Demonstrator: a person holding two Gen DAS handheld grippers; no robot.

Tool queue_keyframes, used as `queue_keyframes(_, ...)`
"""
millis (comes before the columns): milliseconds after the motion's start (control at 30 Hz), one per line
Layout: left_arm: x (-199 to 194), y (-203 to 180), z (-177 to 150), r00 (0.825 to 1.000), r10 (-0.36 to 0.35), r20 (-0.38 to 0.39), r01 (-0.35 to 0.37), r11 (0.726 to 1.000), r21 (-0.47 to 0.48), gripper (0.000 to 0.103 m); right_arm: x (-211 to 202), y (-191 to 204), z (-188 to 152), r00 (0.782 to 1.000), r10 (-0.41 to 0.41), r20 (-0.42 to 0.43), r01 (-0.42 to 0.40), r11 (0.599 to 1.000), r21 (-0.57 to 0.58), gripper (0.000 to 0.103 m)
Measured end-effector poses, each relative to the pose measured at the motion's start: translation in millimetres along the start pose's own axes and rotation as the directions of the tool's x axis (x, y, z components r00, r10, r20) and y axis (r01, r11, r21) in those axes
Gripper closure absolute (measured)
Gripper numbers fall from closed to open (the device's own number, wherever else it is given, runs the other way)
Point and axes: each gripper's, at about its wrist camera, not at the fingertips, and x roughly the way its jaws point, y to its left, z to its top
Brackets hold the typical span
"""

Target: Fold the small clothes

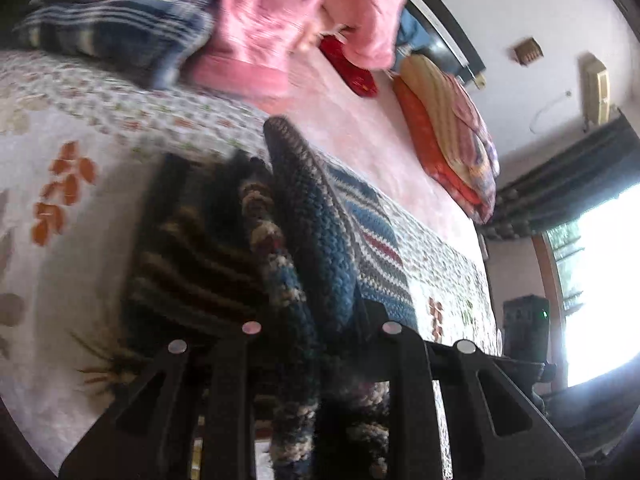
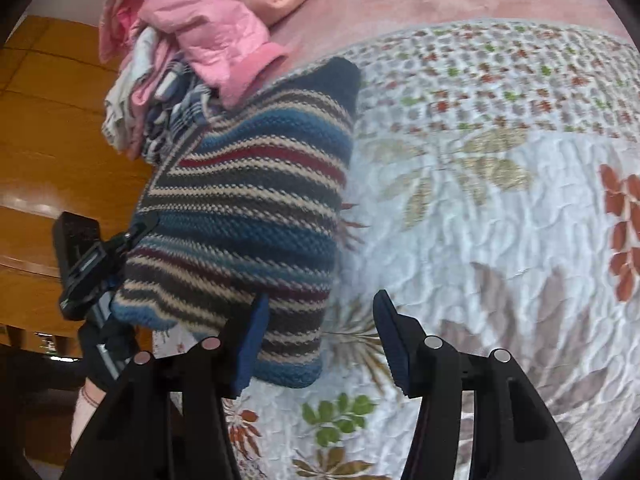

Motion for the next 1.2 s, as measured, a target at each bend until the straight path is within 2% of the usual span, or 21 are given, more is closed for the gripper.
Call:
queue_keyframes(100,-12,26,2,1.000,0.016,0.002,-0.016,1.000,-0.018,0.081,10,14,-3,1.000,0.024,-0.011,-0.024,1.000,-0.019,0.046)
queue_keyframes(267,-10,55,-1,0.998,0.057,-0.029,-0.057,0.998,-0.017,0.081,32,33,-13,0.997,0.061,-0.044,-0.062,0.997,-0.041,0.037)
queue_keyframes(433,-4,76,-5,0.997,0.069,-0.044,-0.071,0.997,-0.032,0.081,65,42,-26,0.994,0.034,-0.105,-0.039,0.998,-0.051,0.037)
queue_keyframes(500,5,80,-9,0.994,0.085,-0.064,-0.087,0.996,-0.034,0.079,78,45,-27,0.993,0.009,-0.117,-0.017,0.998,-0.061,0.040)
queue_keyframes(533,11,82,-11,0.991,0.103,-0.085,-0.106,0.994,-0.036,0.079,86,46,-29,0.991,-0.013,-0.130,0.004,0.997,-0.074,0.048)
queue_keyframes(600,14,86,-13,0.989,0.112,-0.101,-0.117,0.992,-0.046,0.075,97,47,-32,0.987,-0.040,-0.152,0.026,0.995,-0.092,0.054)
queue_keyframes(633,12,86,-12,0.988,0.109,-0.109,-0.116,0.992,-0.054,0.074,100,48,-33,0.987,-0.061,-0.152,0.045,0.994,-0.104,0.056)
queue_keyframes(667,7,84,-10,0.987,0.118,-0.113,-0.124,0.991,-0.052,0.068,103,48,-34,0.986,-0.080,-0.147,0.063,0.991,-0.120,0.056)
queue_keyframes(700,2,81,-9,0.983,0.143,-0.116,-0.149,0.988,-0.041,0.062,105,49,-34,0.985,-0.085,-0.148,0.067,0.990,-0.124,0.057)
queue_keyframes(733,-5,77,-8,0.973,0.197,-0.117,-0.200,0.980,-0.011,0.061,106,48,-33,0.985,-0.083,-0.150,0.065,0.991,-0.120,0.057)
queue_keyframes(800,-26,68,-8,0.965,0.244,-0.098,-0.241,0.970,0.036,0.059,107,48,-32,0.986,-0.074,-0.152,0.057,0.992,-0.114,0.057)
queue_keyframes(933,-57,48,-28,0.963,0.249,-0.105,-0.235,0.964,0.128,0.051,107,49,-31,0.985,-0.083,-0.151,0.063,0.990,-0.127,0.057)
queue_keyframes(1033,-65,34,-47,0.966,0.232,-0.116,-0.209,0.961,0.179,0.050,106,48,-31,0.985,-0.081,-0.154,0.062,0.991,-0.122,0.057)
queue_keyframes(1133,-51,30,-54,0.956,0.243,-0.163,-0.216,0.962,0.167,0.049,104,49,-33,0.985,-0.085,-0.152,0.066,0.990,-0.128,0.057)
queue_keyframes(1200,-40,37,-59,0.940,0.268,-0.212,-0.238,0.958,0.158,0.048,101,47,-33,0.985,-0.086,-0.149,0.066,0.989,-0.132,0.057)
